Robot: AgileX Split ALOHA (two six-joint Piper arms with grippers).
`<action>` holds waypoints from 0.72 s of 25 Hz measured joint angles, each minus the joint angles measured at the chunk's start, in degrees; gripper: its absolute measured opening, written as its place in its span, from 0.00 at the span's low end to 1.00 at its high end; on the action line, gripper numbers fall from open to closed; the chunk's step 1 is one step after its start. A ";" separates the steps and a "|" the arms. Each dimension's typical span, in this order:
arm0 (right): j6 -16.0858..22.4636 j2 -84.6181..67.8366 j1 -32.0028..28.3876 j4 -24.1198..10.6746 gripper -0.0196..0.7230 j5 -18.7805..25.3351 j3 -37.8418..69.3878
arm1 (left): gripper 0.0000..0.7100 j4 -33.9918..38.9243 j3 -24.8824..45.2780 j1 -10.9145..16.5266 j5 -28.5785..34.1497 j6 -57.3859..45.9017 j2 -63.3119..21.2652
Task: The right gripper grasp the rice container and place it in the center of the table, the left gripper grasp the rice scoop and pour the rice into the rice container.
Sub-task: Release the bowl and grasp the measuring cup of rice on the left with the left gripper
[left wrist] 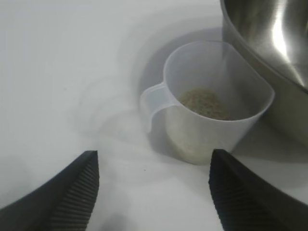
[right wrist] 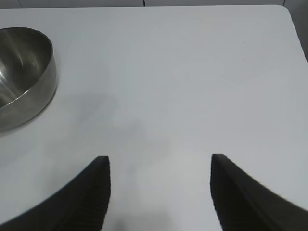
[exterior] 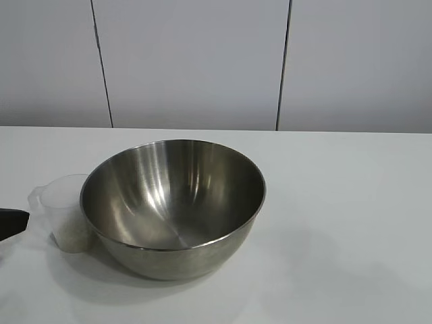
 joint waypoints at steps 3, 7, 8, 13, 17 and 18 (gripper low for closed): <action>0.00 0.00 0.00 0.00 0.59 0.00 0.00 | 0.67 -3.15 -0.12 0.05 -3.45 2.31 3.31; 0.00 0.00 0.00 0.00 0.59 0.00 0.00 | 0.67 -3.72 -0.12 0.05 -8.17 3.13 7.63; 0.00 0.00 0.00 0.00 0.59 0.00 0.00 | 0.67 -3.78 -0.12 0.05 -9.56 3.15 8.52; 0.00 0.00 0.00 0.00 0.59 0.05 0.00 | 0.67 -4.01 -0.14 0.05 -11.29 3.33 12.68; 0.00 0.00 0.00 0.00 0.59 0.05 0.00 | 0.67 -4.01 -1.63 0.05 -11.53 3.33 14.57; 0.00 0.00 0.00 0.00 0.59 0.05 0.00 | 0.67 -4.01 -2.18 0.05 -11.53 3.33 14.72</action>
